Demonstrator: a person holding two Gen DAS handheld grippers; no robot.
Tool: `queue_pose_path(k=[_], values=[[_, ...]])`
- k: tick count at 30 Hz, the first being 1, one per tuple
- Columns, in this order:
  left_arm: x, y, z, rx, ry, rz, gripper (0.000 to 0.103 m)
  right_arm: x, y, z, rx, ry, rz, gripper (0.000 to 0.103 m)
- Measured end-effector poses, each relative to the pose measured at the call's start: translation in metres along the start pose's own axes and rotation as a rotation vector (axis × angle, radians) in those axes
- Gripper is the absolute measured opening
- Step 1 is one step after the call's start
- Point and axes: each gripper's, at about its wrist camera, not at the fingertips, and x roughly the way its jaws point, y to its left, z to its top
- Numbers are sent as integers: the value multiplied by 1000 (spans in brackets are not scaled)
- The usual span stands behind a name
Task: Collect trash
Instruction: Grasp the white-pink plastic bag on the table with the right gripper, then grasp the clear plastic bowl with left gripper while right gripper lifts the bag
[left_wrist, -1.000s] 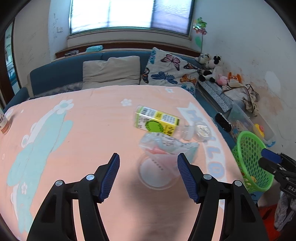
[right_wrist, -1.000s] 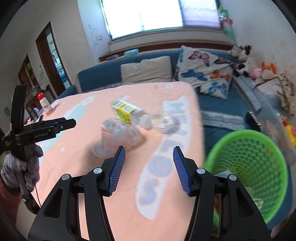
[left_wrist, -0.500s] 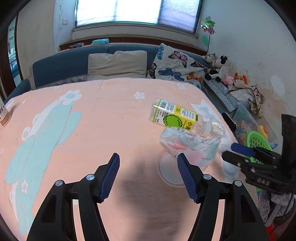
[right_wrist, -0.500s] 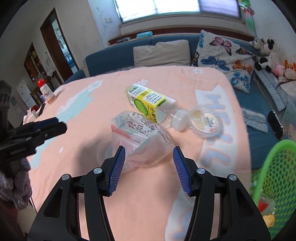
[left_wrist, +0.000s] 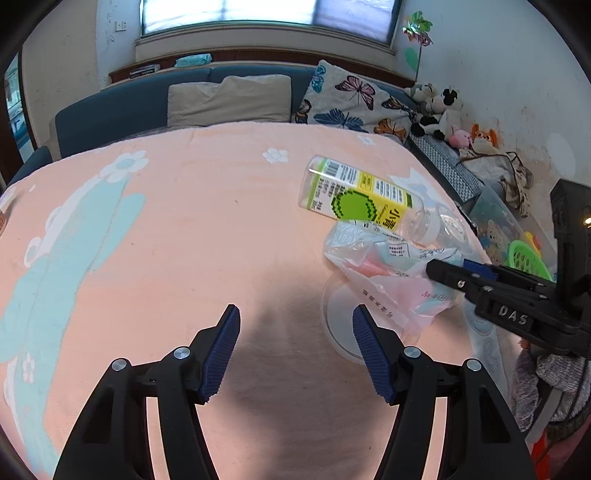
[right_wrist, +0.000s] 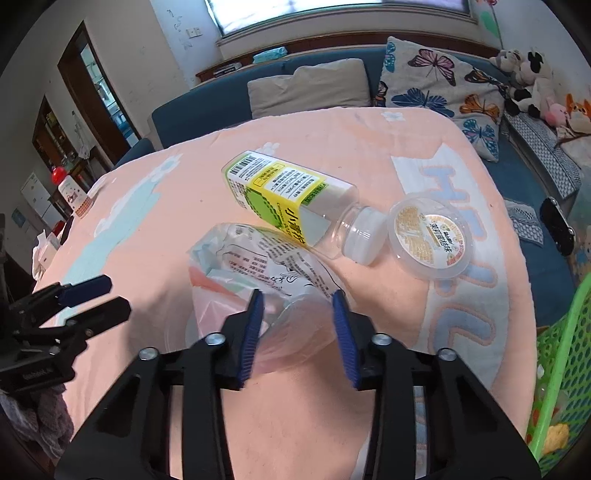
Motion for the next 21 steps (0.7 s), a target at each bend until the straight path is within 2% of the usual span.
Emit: queue_pose_path(k=[4,10,21], values=[[12,-6,-3,8,23,-10,56,-4,-6,-1,15,-14,-4,26],[27,-16,-3,25,42,-19,52,-20,-14,-6,9,-51,-23,19],[51,-24,-3,27,73,-22,42,-58,-38,-15,10,-106,-47,13]])
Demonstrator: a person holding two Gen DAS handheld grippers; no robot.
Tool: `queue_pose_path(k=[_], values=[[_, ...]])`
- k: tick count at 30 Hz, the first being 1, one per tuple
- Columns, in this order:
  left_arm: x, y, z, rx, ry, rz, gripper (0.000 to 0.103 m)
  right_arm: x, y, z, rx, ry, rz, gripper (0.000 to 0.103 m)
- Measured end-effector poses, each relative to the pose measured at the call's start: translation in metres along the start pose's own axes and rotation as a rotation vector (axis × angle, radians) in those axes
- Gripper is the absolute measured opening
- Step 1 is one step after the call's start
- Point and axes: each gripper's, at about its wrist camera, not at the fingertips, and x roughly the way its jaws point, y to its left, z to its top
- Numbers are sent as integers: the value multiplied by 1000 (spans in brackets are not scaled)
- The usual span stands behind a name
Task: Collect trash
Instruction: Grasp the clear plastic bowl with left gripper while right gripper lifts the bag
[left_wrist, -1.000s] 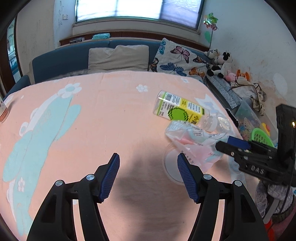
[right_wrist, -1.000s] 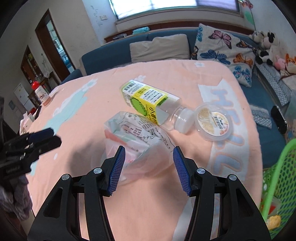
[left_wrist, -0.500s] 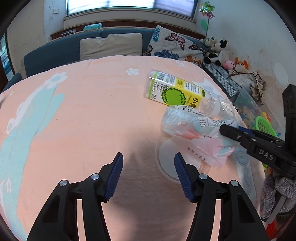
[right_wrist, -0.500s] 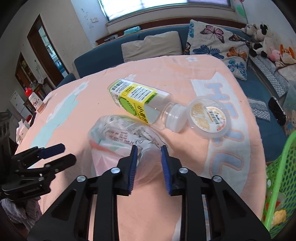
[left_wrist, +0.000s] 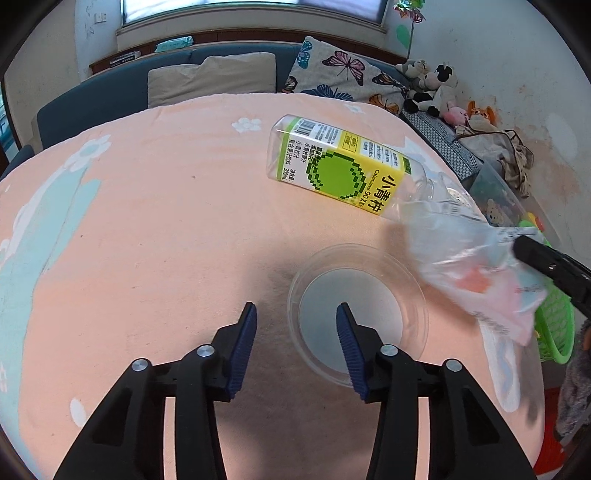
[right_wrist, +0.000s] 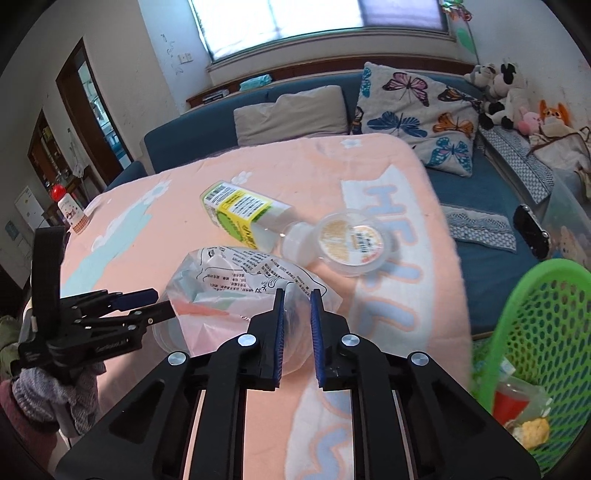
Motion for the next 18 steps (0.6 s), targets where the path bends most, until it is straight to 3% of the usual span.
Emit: queue_pose_path(k=[9,12,14,18], values=[[8,2,0,-11,7,9,32,-29,-18,-5,12,-30,-23,13],[8,2,1,-12,5,11,24,-39,-25,-7,18,-41,-36,13],[9,3,1,-21,4,-3,13,-45,-29,-9,23,-49,-44,13],[8,1,0,-13,-2,15,7,-58,-39,-14,37,-64,-63,13]])
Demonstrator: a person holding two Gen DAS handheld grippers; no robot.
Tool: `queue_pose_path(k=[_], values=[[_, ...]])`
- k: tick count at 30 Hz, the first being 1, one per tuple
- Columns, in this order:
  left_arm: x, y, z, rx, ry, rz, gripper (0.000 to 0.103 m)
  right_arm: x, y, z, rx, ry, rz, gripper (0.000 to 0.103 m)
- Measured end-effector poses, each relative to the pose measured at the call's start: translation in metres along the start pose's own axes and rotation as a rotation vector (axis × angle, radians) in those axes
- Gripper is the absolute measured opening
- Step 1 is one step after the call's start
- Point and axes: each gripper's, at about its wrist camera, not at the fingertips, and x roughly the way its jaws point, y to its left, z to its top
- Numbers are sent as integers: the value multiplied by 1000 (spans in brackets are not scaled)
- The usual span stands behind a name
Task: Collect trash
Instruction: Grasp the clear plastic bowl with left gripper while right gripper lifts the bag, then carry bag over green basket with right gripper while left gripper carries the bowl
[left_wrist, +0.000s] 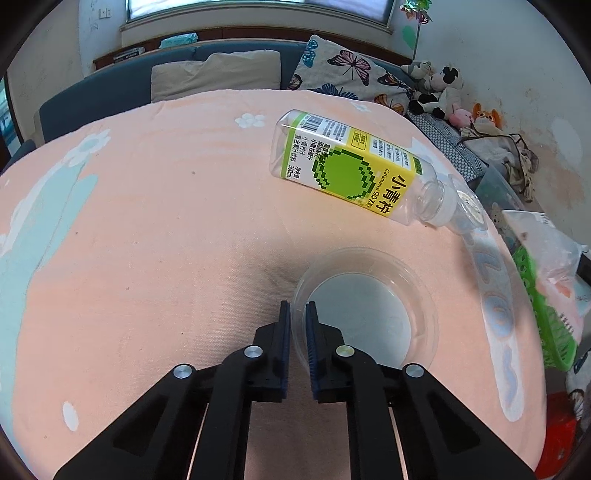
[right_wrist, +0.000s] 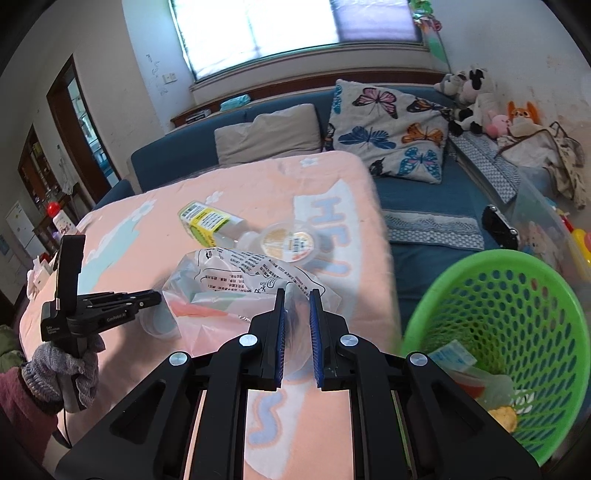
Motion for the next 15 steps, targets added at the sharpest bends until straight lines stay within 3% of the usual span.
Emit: queue_pose_path(k=[15], values=[[-42,-18,-3,22,-59,-32,5,-42,-55,-22,65,-29,-98,13]])
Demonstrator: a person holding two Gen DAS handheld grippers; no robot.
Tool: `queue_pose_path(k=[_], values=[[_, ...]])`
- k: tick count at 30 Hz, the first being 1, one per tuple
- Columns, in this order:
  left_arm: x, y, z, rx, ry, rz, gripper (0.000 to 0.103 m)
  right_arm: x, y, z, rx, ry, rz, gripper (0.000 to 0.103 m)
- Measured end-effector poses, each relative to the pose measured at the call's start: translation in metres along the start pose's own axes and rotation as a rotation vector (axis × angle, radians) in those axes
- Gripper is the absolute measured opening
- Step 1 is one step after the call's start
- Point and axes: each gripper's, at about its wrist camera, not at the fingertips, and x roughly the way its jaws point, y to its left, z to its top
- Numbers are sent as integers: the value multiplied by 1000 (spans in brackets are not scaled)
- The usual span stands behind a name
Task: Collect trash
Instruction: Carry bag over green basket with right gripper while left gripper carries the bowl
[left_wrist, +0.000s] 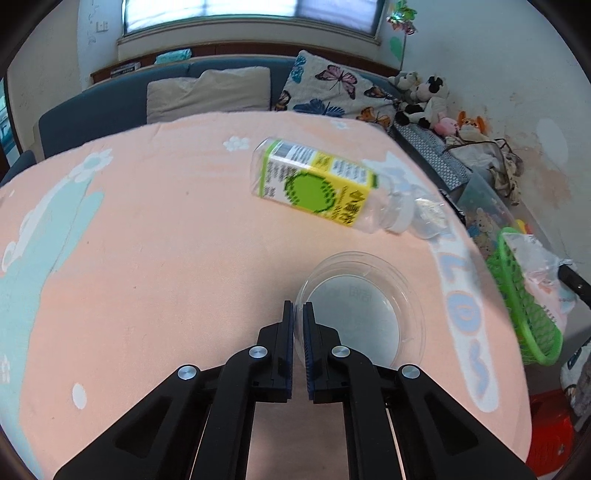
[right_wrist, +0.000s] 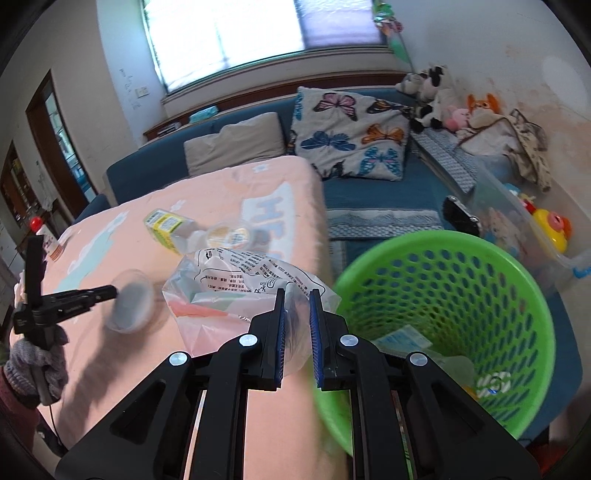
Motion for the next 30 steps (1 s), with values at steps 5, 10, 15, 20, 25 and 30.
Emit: queue_pose_path(k=[5,10,15,20,25,30], values=[[-15,-19,2,21,-16,-27,5,-12,-24,-5,29,-9,-42,13],[-29,-44,4,55,-39,-53,5,-25,-54,-10,59,-15,-93,13],[-38,-76,10,95,-55,-84,5,-34,-86,-14,94,-16,-144,13],[-40,-109,14,121,-61,-120,5,-39,-114,-19,125,-13,-198,13],[-36,-145,19,163,-57,-150,5,-35,-136,-27,155,6,-231,16],[-34,-179,23,206,-52,-173,5,-31,-155,-35,190,22,-236,22]])
